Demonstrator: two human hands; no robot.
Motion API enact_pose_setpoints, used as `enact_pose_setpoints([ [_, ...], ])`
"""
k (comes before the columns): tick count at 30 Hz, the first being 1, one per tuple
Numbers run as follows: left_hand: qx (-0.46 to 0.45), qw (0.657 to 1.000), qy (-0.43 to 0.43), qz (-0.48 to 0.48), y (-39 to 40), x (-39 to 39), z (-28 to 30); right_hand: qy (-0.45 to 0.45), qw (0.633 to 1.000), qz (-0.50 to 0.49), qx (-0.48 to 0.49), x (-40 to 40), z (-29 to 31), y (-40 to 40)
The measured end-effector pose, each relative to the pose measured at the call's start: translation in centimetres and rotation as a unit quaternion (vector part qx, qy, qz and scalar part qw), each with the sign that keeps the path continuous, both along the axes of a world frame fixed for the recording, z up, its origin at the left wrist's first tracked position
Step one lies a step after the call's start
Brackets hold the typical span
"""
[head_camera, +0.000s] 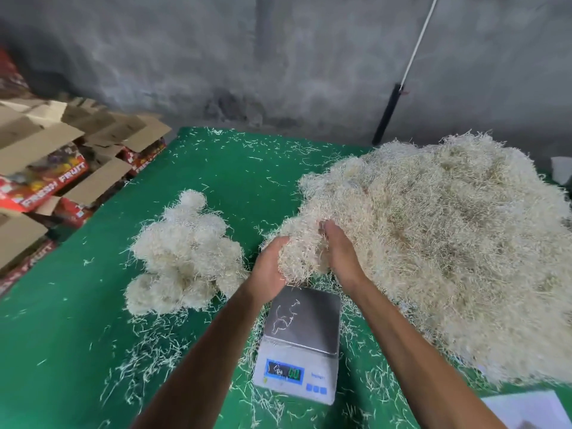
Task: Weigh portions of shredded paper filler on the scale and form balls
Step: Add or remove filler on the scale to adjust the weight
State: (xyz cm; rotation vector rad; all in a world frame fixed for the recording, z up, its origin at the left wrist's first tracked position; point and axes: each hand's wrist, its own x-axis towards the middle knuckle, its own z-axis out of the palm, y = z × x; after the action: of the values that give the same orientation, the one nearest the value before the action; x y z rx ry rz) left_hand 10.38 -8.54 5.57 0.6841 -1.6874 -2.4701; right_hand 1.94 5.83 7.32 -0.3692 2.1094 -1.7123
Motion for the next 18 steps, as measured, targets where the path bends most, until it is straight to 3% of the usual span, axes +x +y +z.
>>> enact_pose_setpoints([
  [2,-0.043,0.998,-0.023,-0.034,-0.6,1.1,-1.4,-0.031,0.998,0.052,0.017,1.1,-1.5,0.8],
  [4,-0.148,0.987,-0.04,-0.048,-0.7,2.3,-2.6,-0.043,0.996,0.067,0.049,2.0,-3.1,1.5],
  [7,-0.087,0.989,-0.115,-0.031,-0.6,2.5,-3.9,-0.046,0.997,0.001,0.061,2.6,-5.2,2.7],
  [9,-0.179,0.972,-0.152,-0.016,-0.4,2.7,-5.2,-0.029,0.995,0.002,0.094,3.1,-6.1,3.6],
  [12,-0.315,0.927,-0.203,0.03,-0.4,3.4,-7.7,0.041,0.969,0.057,0.238,3.9,-8.2,5.2],
  [18,-0.363,0.914,-0.173,0.051,-0.5,4.8,-9.3,0.09,0.954,-0.05,0.28,4.2,-9.4,7.0],
])
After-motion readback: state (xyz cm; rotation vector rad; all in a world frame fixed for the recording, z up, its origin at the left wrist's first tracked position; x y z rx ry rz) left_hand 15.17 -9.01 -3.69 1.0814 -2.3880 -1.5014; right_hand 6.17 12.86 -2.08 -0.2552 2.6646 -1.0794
